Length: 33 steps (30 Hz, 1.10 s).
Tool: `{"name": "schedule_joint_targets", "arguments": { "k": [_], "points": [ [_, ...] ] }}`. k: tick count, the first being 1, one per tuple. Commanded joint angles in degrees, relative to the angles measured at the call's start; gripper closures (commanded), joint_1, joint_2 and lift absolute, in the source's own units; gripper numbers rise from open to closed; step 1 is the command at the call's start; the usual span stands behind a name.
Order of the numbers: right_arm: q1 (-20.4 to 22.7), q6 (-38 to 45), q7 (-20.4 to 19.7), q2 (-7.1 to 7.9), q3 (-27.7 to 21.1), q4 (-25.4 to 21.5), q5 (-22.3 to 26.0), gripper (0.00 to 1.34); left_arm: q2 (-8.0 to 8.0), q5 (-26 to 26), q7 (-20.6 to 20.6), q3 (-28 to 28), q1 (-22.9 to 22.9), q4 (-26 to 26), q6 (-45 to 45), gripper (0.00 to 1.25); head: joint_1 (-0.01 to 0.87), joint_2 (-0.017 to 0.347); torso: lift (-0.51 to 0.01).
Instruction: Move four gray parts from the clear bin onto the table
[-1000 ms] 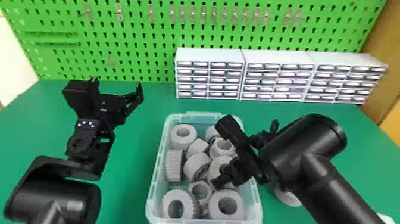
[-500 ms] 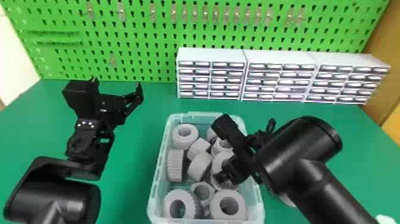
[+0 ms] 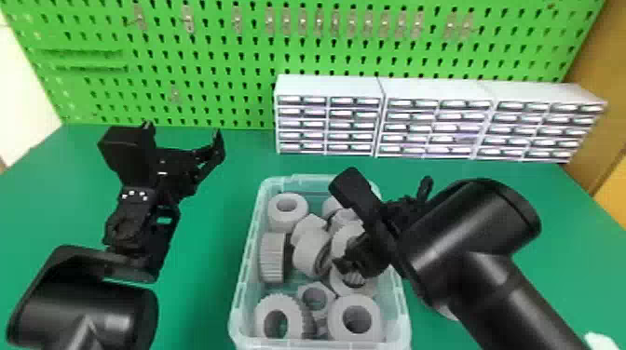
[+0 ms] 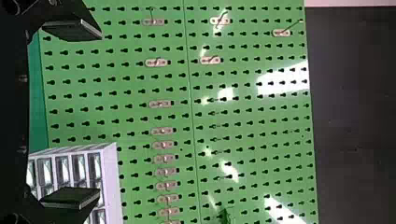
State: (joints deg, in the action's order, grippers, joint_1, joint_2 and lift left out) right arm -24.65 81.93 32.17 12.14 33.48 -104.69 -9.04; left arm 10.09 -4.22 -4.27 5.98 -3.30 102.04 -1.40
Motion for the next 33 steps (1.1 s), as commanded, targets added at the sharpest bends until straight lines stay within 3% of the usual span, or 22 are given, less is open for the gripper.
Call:
{"name": "schedule_joint_targets", "arguments": {
  "k": [1,9,20,33],
  "points": [
    [-0.9,-1.0,0.0,-0.89,-1.0,-0.5,-1.2,1.13,-0.07,0.0,0.0,0.1,0.1,0.0,0.0,0.11,0.678,0.034,-0.05],
    [-1.8,-2.7,0.0,-2.21,-4.0,-1.2,-1.9,1.13,-0.07,0.0,0.0,0.1,0.1,0.0,0.0,0.11,0.678,0.034,-0.05],
    [-1.5,-2.6,0.2,-2.65,-6.4,-3.9,-6.6,1.13,-0.07,0.1,0.0,-0.1,0.1,0.0,0.0,0.11,0.678,0.034,-0.05],
    [3.4,0.3,11.5,-3.0,-12.1,-6.5,-26.1,1.13,-0.07,0.0,0.0,-0.6,0.3,0.4,0.0,0.11,0.678,0.034,-0.05]
  ]
}}
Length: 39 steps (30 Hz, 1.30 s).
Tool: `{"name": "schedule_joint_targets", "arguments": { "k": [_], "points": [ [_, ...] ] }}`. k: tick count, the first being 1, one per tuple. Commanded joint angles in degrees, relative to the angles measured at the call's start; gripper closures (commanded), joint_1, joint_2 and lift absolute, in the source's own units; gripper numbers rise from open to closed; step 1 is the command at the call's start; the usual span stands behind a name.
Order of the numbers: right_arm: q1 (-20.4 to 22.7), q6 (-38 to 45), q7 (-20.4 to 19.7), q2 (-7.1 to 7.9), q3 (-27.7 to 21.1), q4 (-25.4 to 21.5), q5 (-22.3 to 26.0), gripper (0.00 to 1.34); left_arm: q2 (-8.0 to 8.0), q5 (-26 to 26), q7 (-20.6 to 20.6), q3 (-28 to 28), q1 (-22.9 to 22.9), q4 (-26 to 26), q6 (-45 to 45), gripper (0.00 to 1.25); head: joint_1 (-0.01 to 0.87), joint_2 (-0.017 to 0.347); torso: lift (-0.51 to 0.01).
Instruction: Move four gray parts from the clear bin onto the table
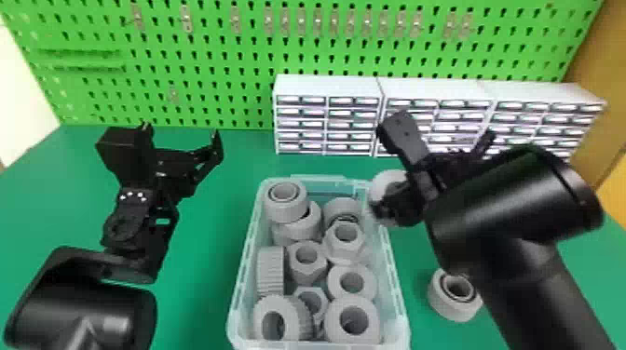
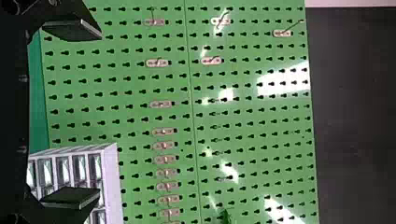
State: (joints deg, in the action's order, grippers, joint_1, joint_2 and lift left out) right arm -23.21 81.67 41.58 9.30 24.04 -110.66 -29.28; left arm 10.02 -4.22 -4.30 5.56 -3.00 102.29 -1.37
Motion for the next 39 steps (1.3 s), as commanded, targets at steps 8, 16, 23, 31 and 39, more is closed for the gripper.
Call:
{"name": "schedule_joint_targets", "arguments": {
  "k": [8,16,23,31,39],
  "points": [
    [4.5,0.4,4.8,0.11,-9.4,-0.3,-11.2,1.13,0.09,0.0,0.0,-0.2,0.0,0.1,0.0,0.11,0.678,0.034,-0.05],
    [5.5,-3.3,4.8,0.55,-14.3,3.3,-11.3,1.13,0.09,0.0,0.0,-0.2,-0.1,0.1,0.0,0.11,0.678,0.034,-0.05],
    [5.5,-8.5,4.8,0.02,-17.2,8.8,-9.5,1.13,0.09,0.0,0.0,0.0,-0.1,0.1,0.0,0.11,0.678,0.034,-0.05],
    [4.7,-13.9,4.7,-0.95,-19.4,16.3,-8.7,1.13,0.09,0.0,0.0,0.2,-0.2,0.1,0.0,0.11,0.678,0.034,-0.05],
    [4.4,-17.2,4.7,-1.12,-21.4,20.7,-8.9,1.13,0.09,-0.1,0.0,0.5,-0.2,0.1,0.0,0.11,0.678,0.034,-0.05]
  ]
}}
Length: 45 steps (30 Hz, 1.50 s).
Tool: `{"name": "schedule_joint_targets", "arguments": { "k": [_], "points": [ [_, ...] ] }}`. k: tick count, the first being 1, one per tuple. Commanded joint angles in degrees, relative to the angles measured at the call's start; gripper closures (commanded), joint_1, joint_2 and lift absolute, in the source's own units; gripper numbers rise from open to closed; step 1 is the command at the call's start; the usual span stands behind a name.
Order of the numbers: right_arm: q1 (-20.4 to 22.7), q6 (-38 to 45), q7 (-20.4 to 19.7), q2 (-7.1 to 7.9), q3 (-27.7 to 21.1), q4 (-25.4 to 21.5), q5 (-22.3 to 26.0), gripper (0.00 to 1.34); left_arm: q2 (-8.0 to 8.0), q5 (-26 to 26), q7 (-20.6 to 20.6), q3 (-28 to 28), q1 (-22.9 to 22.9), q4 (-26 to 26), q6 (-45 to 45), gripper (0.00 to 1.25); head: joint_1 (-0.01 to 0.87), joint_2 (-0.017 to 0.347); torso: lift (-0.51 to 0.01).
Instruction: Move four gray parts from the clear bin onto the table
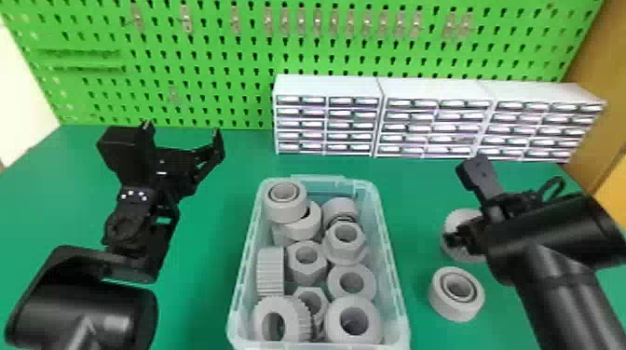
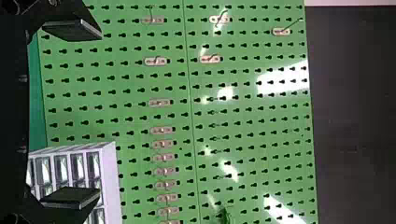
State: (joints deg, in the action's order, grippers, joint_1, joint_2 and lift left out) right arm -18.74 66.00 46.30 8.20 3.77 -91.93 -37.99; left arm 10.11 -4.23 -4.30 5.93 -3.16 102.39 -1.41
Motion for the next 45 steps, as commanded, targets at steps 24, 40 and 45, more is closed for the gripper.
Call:
{"name": "schedule_joint_targets", "arguments": {
  "k": [24,40,45],
  "points": [
    [2.1,-2.6,-1.4,-0.02,-3.9,4.7,-2.2,1.13,0.0,-0.1,0.0,0.4,-0.1,-0.2,0.0,0.11,0.678,0.034,-0.05],
    [2.3,-2.7,-1.4,0.07,-3.8,5.2,-3.1,1.1,-0.09,-0.1,0.0,0.4,-0.2,-0.3,0.0,0.11,0.678,0.034,-0.05],
    [2.2,-2.7,-1.4,0.15,-3.3,5.2,-4.0,0.88,-0.09,-0.1,0.0,0.5,-0.2,-0.3,0.0,0.11,0.678,0.034,-0.05]
  ]
}}
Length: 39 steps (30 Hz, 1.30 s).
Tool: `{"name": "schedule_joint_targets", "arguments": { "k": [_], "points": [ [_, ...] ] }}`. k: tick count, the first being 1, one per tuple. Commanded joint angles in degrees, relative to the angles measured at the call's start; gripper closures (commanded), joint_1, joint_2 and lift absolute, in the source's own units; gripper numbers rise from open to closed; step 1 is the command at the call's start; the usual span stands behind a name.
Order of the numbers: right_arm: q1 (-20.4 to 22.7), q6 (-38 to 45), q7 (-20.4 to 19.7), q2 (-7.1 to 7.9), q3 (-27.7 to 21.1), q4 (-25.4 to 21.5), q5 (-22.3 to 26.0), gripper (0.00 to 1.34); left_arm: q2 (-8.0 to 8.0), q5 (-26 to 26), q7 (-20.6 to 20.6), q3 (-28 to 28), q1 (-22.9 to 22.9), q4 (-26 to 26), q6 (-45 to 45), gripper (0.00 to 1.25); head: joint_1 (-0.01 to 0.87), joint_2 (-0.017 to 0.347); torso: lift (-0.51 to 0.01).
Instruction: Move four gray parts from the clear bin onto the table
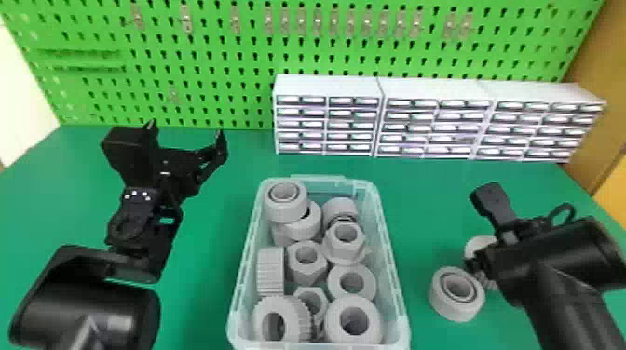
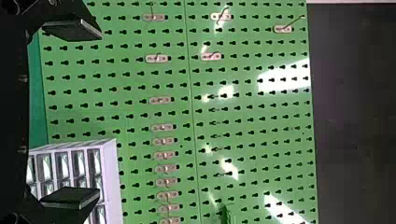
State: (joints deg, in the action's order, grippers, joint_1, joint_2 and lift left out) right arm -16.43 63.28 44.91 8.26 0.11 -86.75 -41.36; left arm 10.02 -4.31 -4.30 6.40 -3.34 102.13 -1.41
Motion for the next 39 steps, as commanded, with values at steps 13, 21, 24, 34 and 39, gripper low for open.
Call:
{"name": "schedule_joint_targets", "arguments": {
  "k": [13,21,24,34,39],
  "points": [
    [-0.1,0.0,0.0,0.0,0.8,0.0,-1.6,0.59,0.0,0.0,0.0,0.1,-0.1,0.0,0.0,0.11,0.678,0.034,-0.05],
    [-0.2,0.0,0.0,0.09,0.9,0.0,-1.5,0.59,0.0,0.0,0.0,0.1,0.0,-0.1,0.0,0.11,0.678,0.034,-0.05],
    [-0.2,0.0,0.0,0.09,1.2,-0.2,-1.3,0.59,0.0,-0.2,0.0,0.0,0.1,-0.1,0.0,0.11,0.678,0.034,-0.05],
    [-2.3,1.1,0.0,0.26,3.6,-5.5,-0.5,0.5,0.0,-0.2,0.0,-0.1,0.2,-0.1,0.0,0.11,0.678,0.034,-0.05],
    [-4.1,3.4,0.0,0.0,6.5,-9.4,-0.4,0.5,0.0,-0.2,0.0,-0.1,0.3,-0.1,0.0,0.11,0.678,0.034,-0.05]
  ]
}}
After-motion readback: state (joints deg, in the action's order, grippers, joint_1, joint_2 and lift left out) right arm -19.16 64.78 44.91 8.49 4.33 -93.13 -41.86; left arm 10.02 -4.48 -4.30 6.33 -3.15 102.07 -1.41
